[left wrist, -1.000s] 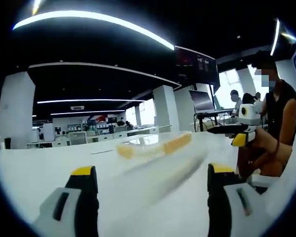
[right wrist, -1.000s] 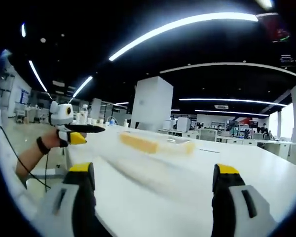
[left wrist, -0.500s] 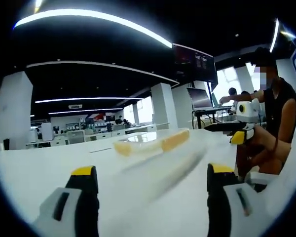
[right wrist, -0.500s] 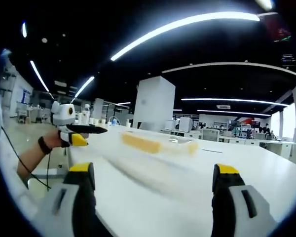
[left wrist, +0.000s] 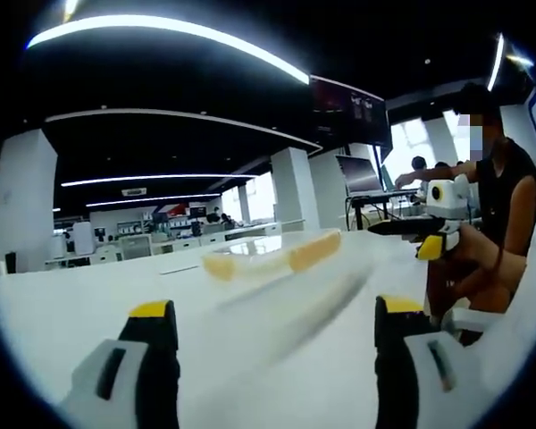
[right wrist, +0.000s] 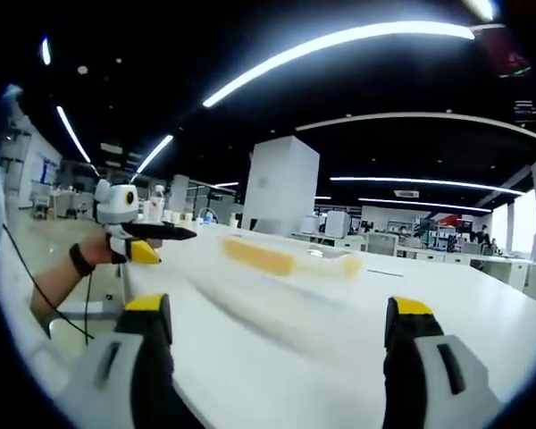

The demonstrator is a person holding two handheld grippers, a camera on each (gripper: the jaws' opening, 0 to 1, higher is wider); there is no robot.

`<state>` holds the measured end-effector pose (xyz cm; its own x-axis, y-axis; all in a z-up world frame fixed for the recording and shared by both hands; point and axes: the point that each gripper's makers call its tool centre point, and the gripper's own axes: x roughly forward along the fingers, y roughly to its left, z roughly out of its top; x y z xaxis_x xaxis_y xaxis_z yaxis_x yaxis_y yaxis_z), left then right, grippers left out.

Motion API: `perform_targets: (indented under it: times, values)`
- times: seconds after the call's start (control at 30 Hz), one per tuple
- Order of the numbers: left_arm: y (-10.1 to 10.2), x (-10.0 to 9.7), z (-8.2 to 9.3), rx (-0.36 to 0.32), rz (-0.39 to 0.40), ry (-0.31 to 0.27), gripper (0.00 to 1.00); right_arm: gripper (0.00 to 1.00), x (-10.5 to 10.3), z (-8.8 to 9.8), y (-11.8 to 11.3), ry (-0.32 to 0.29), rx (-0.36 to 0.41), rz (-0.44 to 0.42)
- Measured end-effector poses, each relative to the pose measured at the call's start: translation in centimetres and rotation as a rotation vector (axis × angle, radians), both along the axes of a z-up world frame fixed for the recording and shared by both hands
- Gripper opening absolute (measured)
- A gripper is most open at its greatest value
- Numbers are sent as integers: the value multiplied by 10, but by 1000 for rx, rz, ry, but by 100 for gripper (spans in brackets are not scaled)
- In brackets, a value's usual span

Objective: Snap each plastic latch of the storage box into its locked position after aligning the lid with the box until every specified latch is closed and the lid sits flush.

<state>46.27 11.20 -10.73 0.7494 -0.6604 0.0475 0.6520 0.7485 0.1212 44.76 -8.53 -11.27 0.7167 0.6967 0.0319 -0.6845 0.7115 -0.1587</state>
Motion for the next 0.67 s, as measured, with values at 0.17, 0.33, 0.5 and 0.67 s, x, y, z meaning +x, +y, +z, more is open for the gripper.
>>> perform_targets:
  times: [0.17,0.33,0.5,0.67]
  values:
    - [1,-1,-1,-4,-3,2,91,99,0,-1,1,3,-2,2]
    - [1,-1,-2,0,-4,5,91,99,-1,-4,3,3,-3,6]
    - [2,-1,-2,3,-5,6,91,99,-1,-5,3,8,-9,7]
    - [2,-1,-4,10,-8,6,91,99,-1,-5,3,7,-11,11]
